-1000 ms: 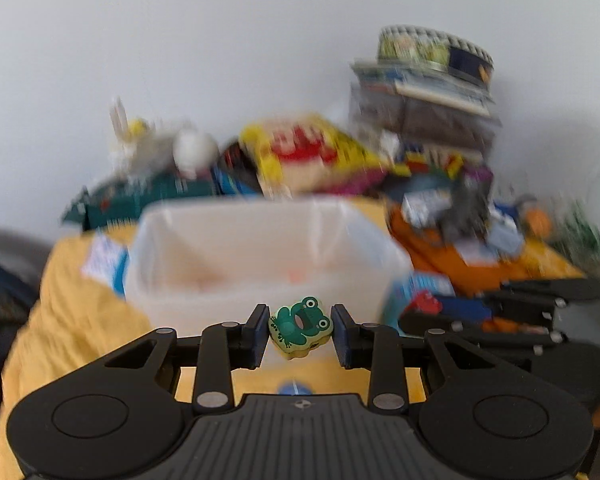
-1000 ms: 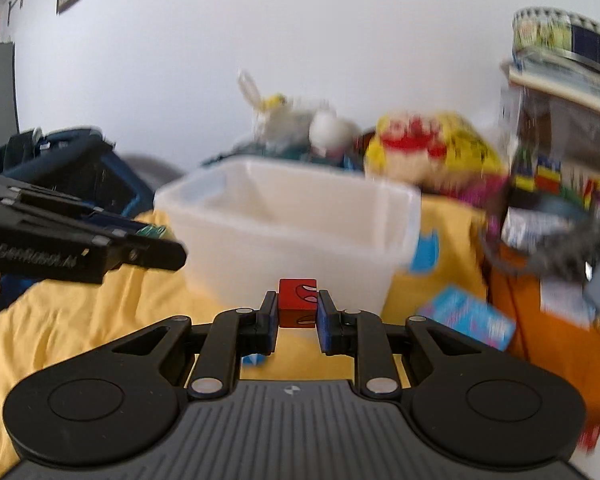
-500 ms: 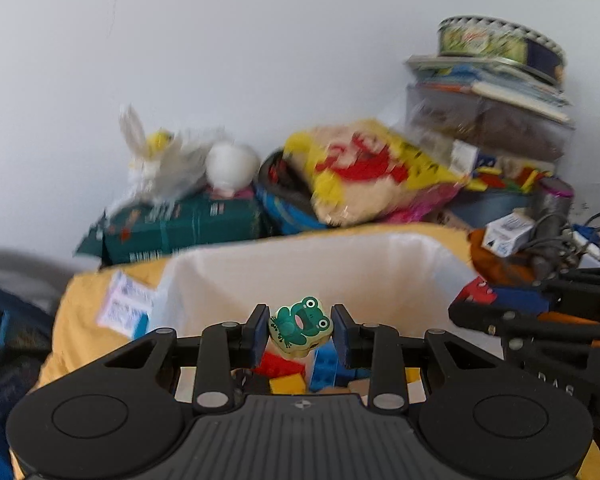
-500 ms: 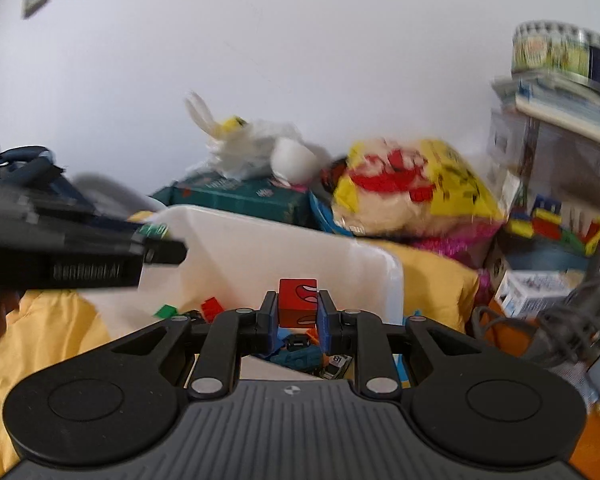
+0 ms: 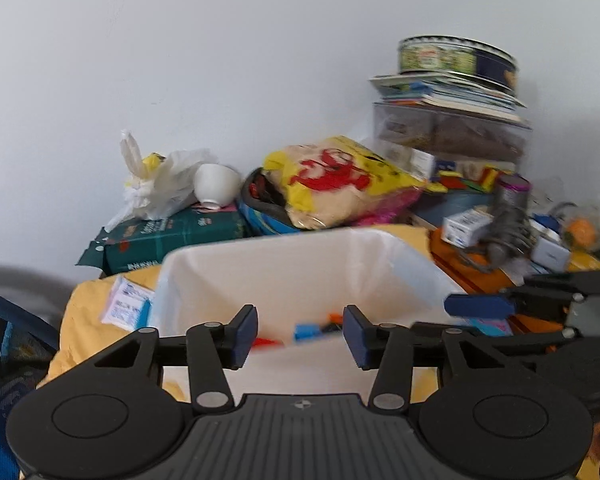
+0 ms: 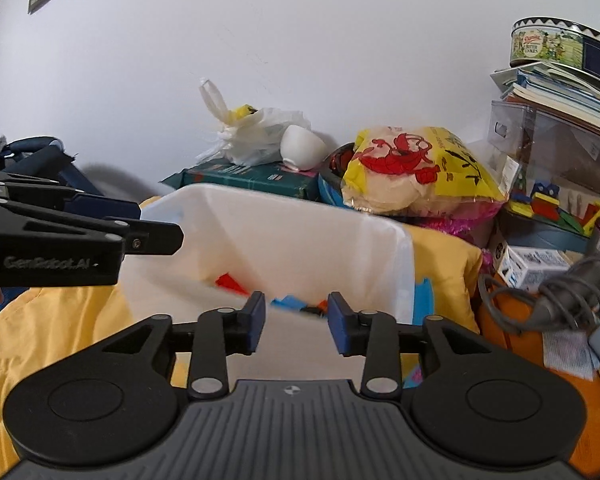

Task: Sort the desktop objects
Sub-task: 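Carry the red cube and frog block over the white bin and open both tools, then grasp the blue airplane disc with the left tool while the right grasps the small yellow brick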

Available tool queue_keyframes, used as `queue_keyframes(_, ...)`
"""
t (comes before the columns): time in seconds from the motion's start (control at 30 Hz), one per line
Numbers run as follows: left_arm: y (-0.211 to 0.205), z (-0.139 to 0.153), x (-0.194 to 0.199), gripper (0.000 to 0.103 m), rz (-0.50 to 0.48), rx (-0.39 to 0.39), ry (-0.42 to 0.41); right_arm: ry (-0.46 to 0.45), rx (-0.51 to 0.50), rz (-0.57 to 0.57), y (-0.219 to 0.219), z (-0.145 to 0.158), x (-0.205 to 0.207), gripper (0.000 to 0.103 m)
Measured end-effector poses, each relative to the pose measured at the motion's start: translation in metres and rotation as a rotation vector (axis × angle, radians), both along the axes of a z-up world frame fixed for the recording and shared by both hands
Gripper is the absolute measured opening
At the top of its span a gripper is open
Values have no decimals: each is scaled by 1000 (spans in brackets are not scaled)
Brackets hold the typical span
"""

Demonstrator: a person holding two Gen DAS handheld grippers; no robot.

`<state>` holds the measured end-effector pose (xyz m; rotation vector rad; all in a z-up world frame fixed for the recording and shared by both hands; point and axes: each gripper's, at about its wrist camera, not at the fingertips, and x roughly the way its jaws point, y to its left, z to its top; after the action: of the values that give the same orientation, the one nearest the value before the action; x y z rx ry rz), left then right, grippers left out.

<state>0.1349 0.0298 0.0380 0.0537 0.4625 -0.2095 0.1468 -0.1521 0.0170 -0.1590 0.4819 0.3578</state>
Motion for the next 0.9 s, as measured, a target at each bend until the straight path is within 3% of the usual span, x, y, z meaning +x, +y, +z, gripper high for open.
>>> queue_keyframes(0.1, -9, -14, -22, 59, -48, 59, 13, 11, -5, 7, -8, -6, -22, 45)
queue_keyframes(0.2, -19, -32, -35, 60, -75, 113, 47, 43, -32, 10, -16, -19, -41, 46)
queue_keyframes(0.5, -21, -86, -42, 60, -83, 90, 232, 259, -26, -50, -37, -74, -80, 46)
queue_keyframes(0.7, -16, -107, -37, 60, -31, 20, 336, 268, -51, -16, -34, -83, -88, 47)
queue_keyframes(0.9, -21, -114, -29, 60, -25, 31, 344, 297, -51, -17, -37, -92, -93, 50)
